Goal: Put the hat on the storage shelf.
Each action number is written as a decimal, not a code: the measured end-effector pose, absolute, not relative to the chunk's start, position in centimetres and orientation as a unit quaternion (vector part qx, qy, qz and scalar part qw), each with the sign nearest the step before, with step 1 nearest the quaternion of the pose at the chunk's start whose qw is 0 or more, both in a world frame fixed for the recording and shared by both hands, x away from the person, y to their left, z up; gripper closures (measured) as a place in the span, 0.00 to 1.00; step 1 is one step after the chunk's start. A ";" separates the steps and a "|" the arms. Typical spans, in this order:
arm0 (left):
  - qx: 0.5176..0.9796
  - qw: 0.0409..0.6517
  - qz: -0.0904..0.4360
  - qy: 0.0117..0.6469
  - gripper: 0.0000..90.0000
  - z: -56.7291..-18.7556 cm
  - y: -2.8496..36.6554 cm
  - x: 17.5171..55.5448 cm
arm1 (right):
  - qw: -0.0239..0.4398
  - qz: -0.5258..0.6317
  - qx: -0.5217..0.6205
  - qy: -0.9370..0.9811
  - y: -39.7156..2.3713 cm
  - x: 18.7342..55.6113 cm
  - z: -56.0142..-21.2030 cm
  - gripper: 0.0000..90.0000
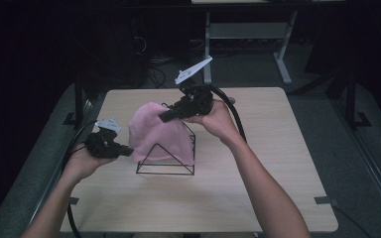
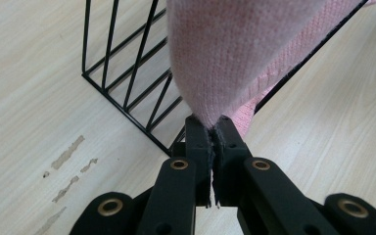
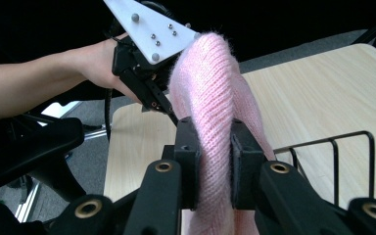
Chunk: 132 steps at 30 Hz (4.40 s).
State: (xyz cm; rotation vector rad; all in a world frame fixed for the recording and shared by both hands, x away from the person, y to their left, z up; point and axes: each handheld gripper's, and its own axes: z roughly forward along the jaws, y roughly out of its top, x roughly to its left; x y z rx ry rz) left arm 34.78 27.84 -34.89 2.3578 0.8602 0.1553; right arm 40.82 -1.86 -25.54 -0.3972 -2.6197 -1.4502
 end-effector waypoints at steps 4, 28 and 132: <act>0.892 0.306 0.058 0.328 0.97 -35.3 28.0 34.7 | 0.069 -0.477 -0.137 -0.865 -1.9 40.7 -25.9 0.85; 0.899 0.276 0.045 0.337 0.97 -38.4 28.0 34.9 | 0.094 -0.461 -0.140 -0.871 -1.5 40.3 -29.3 0.76; 0.878 0.303 0.046 0.368 0.43 -38.8 30.4 32.8 | 0.006 -0.432 -0.332 -0.839 -19.7 35.1 -35.2 0.33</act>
